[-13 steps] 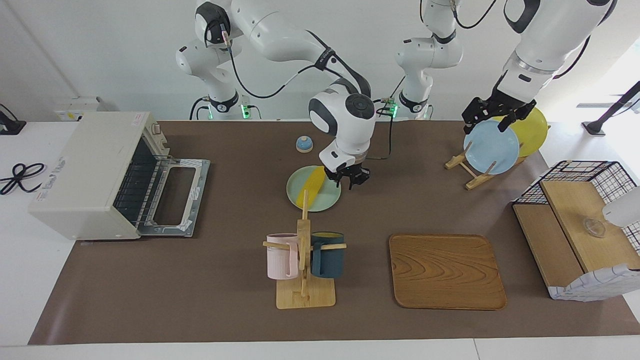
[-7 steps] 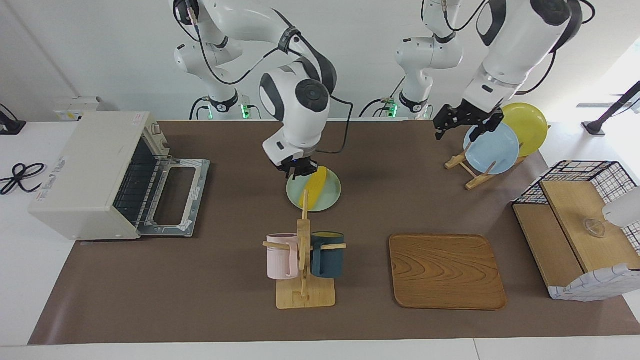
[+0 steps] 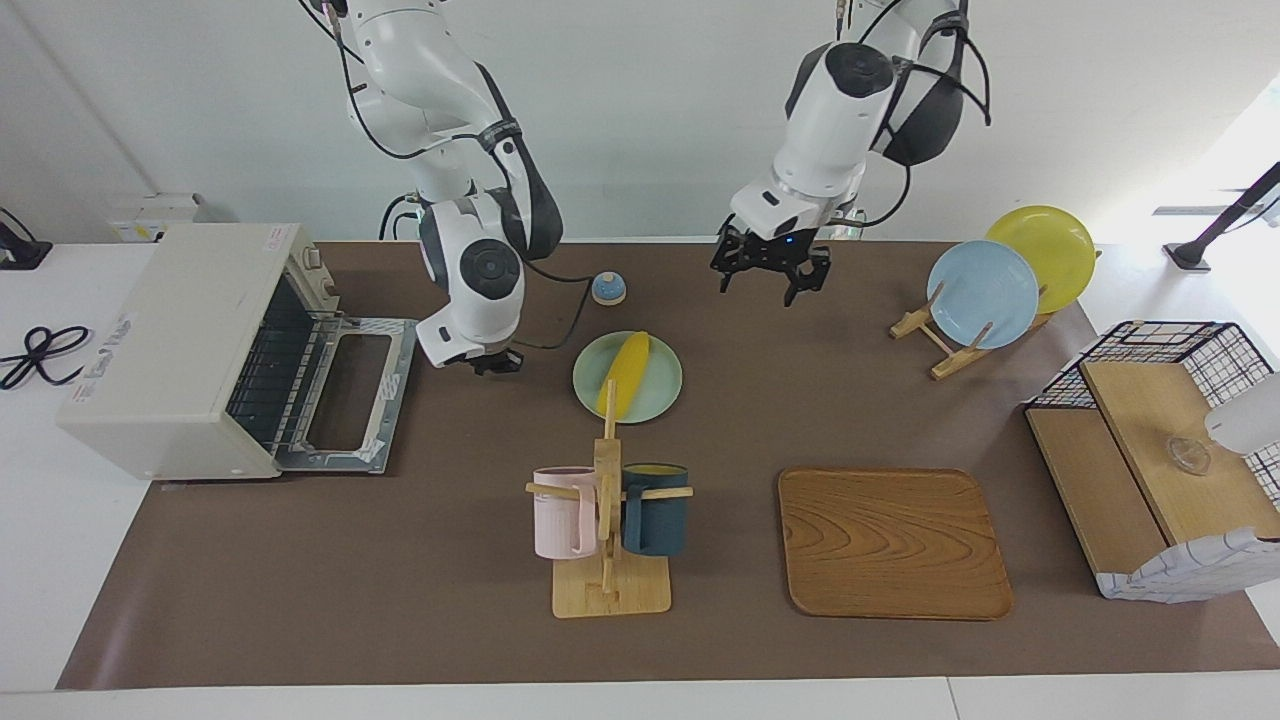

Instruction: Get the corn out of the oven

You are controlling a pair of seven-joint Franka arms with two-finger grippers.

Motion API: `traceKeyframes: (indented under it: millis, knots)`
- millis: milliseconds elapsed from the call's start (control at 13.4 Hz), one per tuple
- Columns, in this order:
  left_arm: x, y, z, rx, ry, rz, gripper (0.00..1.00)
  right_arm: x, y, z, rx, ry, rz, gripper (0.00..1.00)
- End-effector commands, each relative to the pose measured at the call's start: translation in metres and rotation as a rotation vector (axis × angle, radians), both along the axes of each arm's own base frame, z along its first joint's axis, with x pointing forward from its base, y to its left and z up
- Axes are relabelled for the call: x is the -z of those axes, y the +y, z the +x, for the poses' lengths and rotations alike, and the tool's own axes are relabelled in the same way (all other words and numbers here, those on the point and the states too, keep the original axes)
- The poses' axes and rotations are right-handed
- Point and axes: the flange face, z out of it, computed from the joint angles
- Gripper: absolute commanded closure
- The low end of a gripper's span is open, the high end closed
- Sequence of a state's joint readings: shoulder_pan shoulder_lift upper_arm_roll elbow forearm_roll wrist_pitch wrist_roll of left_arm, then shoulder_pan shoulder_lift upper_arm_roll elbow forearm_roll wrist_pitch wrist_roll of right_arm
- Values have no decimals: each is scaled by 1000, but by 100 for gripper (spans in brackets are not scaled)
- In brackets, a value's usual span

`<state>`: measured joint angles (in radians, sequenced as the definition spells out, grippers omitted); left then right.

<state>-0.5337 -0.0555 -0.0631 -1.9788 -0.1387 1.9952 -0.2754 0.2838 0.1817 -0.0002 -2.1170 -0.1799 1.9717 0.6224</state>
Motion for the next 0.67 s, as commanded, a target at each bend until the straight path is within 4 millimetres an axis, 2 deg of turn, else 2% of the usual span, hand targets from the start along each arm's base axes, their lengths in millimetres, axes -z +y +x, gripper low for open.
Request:
traceKeyframes:
  millis: [0, 224, 373, 522, 597]
  knots:
    - [43, -50, -9, 20, -9, -20, 0, 5, -36, -18, -7, -3, 8, 100]
    - [90, -111, -28, 34, -37, -48, 0, 15, -42, -30, -4, -14, 18, 100]
    - [116, -133, -29, 55, -47, -55, 0, 19, -48, -32, 7, -8, 17, 100]
    - [141, -152, -18, 87, -38, -28, 0, 21, -61, -32, 27, -5, 7, 100]
    - [144, -156, -16, 147, -46, 8, 0, 22, -67, -32, 32, -3, 0, 100]
